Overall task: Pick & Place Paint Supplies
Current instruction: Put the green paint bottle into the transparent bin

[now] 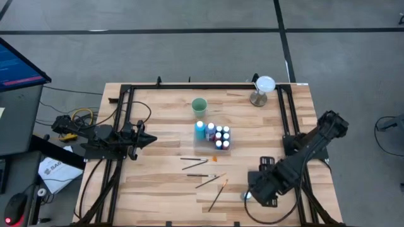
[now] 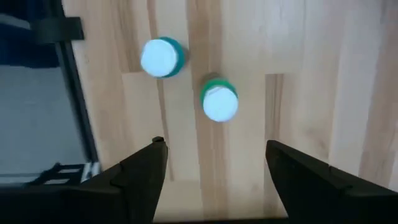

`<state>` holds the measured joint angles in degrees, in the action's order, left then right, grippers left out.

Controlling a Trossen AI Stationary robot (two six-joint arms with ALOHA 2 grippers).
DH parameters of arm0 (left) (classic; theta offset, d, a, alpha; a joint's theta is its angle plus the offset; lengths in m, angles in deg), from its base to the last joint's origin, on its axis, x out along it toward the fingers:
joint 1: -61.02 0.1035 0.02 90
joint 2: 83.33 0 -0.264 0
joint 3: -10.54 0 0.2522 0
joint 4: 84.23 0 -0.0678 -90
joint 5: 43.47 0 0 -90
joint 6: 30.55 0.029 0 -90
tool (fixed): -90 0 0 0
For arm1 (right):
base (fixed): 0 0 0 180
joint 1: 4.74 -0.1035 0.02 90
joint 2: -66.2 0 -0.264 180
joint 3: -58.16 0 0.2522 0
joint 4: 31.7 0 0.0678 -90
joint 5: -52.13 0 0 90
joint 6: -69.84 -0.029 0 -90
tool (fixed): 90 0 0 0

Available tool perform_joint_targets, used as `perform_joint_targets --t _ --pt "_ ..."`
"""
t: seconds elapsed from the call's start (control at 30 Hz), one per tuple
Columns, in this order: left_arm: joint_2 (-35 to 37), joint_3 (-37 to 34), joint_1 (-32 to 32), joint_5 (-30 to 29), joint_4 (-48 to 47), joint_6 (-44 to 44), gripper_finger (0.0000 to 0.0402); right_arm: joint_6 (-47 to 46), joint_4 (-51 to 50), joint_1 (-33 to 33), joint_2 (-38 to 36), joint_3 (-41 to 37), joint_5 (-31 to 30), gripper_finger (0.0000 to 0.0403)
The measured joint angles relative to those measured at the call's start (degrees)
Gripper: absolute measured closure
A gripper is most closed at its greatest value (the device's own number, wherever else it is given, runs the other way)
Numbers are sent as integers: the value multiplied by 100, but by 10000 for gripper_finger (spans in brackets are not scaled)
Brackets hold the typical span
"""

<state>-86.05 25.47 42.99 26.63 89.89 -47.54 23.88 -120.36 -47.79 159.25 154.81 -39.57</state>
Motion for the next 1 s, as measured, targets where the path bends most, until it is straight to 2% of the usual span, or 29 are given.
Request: perform_joint_targets --t 0.33,0.83,1.0 --pt "0 0 1 13 11 2 394 424 911 -9 0 -761 -489 136" --pt "0 0 1 -13 28 0 394 441 1872 94 2 -1466 -417 137" --pt "0 0 1 -13 39 2 394 392 1886 153 2 -1628 -415 141"
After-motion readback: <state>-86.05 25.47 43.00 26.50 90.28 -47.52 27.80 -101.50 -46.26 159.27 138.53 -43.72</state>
